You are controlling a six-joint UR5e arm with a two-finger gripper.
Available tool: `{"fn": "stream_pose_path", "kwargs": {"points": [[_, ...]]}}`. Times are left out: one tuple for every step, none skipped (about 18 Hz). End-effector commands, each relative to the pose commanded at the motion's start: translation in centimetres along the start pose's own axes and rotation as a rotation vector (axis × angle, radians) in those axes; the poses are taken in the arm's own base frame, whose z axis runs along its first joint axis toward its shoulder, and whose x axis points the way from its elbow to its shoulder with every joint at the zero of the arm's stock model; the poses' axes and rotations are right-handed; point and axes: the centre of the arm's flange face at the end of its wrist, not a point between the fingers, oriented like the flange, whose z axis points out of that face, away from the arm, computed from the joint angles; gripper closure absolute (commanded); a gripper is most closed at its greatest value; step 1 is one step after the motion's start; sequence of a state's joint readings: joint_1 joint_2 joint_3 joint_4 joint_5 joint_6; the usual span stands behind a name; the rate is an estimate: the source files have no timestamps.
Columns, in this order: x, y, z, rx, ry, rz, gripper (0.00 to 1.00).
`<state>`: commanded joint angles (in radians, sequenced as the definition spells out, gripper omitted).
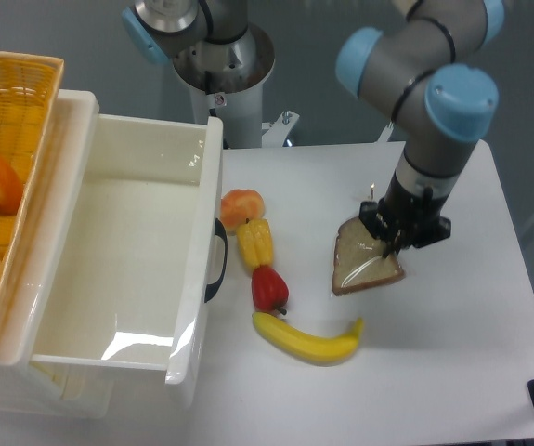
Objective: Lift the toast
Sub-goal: 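Lift the bagged toast up off the table by its corner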
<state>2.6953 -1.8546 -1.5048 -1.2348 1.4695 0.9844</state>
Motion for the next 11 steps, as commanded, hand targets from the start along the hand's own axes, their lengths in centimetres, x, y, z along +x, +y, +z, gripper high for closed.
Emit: {"fn": "stream_pose_path", "kwargs": {"points": [[0.4, -0.2, 0.2, -0.002, 0.005, 0.038, 1.0], [0.6, -0.2, -0.2, -0.006, 0.001, 0.044, 1.0], [0.7, -0.1, -0.6, -0.007, -0.005, 0.048, 1.0], [0.8, 0.0, -0.7, -0.01, -0.005, 0.049, 1.0], [0.8, 0.2, -0.7, -0.021, -0.005, 0.049, 1.0], [0.8, 0.3, -0.7, -0.036, -0.011, 0.049, 1.0], [0.8, 0.4, -0.7, -0.047, -0.018, 0.05, 1.0], [0.7, 0.6, -0.6, -0.055, -0.018, 0.053, 1.0], [0.6, 0.8, -0.5, -0.057, -0.017, 0.058, 1.0], [0.6, 0.8, -0.5, -0.059, -0.018, 0.058, 1.0], [0.7, 0.7, -0.5, -0.06, -0.019, 0.059, 1.0]]}}
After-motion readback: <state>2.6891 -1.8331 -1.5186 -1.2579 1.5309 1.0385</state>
